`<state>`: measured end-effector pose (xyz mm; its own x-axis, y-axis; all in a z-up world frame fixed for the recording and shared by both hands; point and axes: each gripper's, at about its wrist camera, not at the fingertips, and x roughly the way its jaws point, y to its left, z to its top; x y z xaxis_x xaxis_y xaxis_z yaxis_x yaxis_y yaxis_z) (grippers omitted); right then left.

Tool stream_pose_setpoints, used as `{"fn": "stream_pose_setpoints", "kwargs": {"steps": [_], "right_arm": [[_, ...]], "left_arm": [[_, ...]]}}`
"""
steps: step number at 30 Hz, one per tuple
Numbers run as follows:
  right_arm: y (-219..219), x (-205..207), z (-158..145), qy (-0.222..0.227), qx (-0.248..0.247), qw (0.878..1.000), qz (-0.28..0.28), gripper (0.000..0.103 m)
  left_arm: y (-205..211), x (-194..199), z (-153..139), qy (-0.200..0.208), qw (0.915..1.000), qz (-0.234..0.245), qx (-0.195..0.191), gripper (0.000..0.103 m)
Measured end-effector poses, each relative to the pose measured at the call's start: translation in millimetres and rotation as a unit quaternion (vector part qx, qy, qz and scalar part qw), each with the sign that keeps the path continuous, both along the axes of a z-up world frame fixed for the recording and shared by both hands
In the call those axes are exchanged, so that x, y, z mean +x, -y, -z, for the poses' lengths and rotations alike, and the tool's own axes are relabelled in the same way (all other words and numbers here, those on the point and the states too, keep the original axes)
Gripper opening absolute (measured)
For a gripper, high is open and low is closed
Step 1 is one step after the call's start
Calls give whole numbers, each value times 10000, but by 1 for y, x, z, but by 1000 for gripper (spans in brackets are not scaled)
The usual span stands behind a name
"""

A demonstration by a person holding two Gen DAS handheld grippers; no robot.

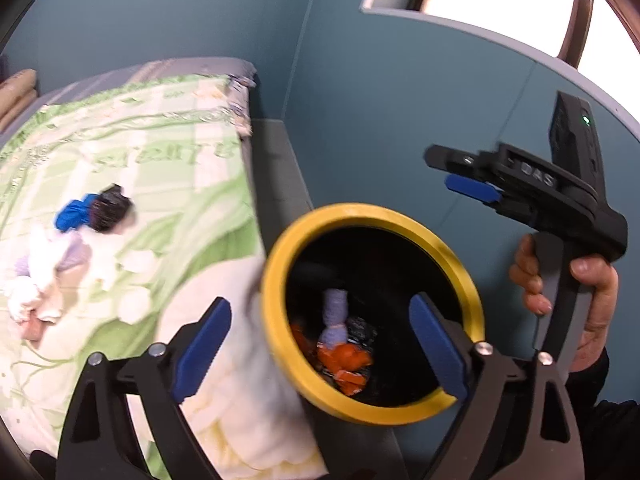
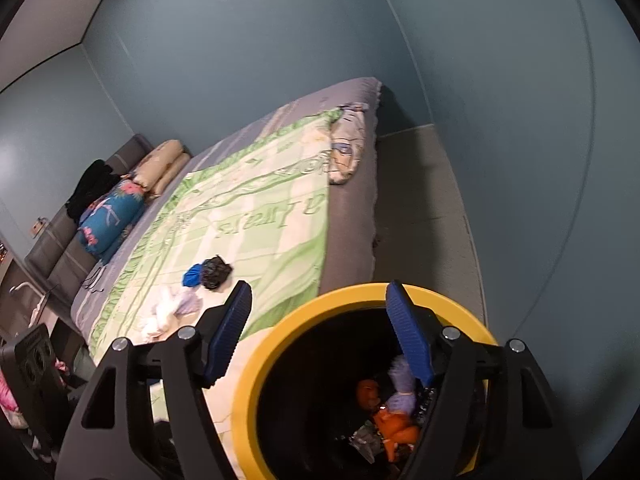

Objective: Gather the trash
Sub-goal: 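Open the left tool and right tool to drop the peels into the bin, then move both open tools back over the remaining trash on the bed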

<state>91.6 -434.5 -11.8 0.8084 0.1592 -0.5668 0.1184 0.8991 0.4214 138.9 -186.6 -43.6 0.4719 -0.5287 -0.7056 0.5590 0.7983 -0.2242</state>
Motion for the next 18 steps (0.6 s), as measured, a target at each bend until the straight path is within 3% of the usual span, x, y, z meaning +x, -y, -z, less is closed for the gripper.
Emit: {"fn": "stream_pose_setpoints", "kwargs": {"steps": [11, 18], "right_arm": [[-41, 19, -24, 161, -202, 9986, -454, 67], [-71, 39, -35, 163, -356, 9961, -795, 68]], "left_arm": [[-63, 23, -17, 181, 9972, -715, -97, 88], [-108, 30, -21, 370, 9931, -1115, 63, 89]]}}
